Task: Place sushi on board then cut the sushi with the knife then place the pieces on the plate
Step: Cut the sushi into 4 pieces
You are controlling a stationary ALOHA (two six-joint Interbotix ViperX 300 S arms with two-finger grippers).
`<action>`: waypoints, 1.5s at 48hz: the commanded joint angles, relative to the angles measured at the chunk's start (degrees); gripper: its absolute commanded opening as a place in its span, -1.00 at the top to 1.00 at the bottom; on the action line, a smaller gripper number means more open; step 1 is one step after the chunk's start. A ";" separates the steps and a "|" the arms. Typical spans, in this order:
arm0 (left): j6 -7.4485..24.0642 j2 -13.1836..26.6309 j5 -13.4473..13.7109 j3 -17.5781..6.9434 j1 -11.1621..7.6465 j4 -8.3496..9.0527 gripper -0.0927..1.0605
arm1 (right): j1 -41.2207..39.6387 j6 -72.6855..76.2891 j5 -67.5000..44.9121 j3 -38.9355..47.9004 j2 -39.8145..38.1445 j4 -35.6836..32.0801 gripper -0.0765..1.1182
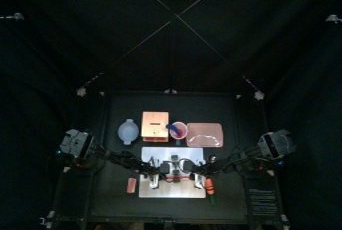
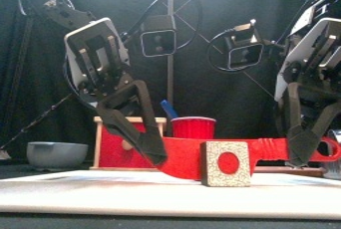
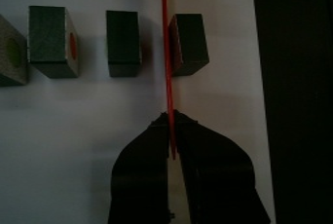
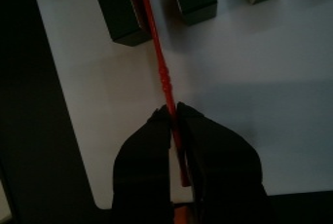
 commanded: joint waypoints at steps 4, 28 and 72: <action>0.53 -2.02 0.26 -0.70 -1.14 0.35 0.12 | -0.18 0.62 2.72 -0.97 -2.55 -0.79 0.34; 0.44 -12.74 0.26 -1.05 2.99 15.21 -0.24 | -0.79 0.70 15.38 -3.52 -17.14 -5.80 0.34; 0.53 -13.80 -14.59 2.37 11.25 21.36 -0.37 | -4.13 0.70 30.15 16.17 -42.80 13.71 0.32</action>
